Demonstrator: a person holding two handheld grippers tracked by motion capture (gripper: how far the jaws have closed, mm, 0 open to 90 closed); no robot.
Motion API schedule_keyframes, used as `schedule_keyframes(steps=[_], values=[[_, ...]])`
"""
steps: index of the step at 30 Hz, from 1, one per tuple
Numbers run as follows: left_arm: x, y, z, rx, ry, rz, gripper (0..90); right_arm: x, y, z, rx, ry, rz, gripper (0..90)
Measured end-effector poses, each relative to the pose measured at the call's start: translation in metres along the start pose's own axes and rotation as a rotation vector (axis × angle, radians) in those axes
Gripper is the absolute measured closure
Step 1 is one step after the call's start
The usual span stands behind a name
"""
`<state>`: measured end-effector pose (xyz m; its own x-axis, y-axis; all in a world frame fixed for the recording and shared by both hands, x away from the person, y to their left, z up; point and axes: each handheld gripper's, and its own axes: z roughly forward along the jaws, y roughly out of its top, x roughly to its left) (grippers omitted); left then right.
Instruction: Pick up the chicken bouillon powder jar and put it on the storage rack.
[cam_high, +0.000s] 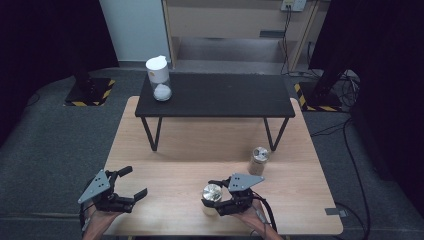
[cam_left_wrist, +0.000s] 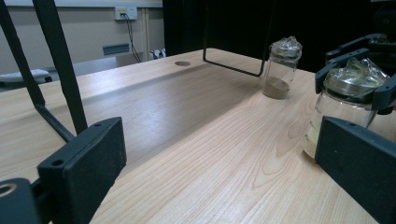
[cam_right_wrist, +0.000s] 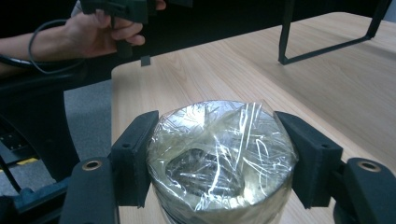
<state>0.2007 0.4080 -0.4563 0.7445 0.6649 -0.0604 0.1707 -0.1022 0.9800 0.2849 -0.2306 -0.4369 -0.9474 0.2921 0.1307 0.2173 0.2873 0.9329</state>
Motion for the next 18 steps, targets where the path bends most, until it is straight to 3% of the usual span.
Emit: schedule_keyframes(steps=[18], values=[[0.0,0.001,0.001,0.008,-0.006,-0.001,0.9,-0.002,0.054,-0.009,0.025,-0.008,-0.013,34.7]])
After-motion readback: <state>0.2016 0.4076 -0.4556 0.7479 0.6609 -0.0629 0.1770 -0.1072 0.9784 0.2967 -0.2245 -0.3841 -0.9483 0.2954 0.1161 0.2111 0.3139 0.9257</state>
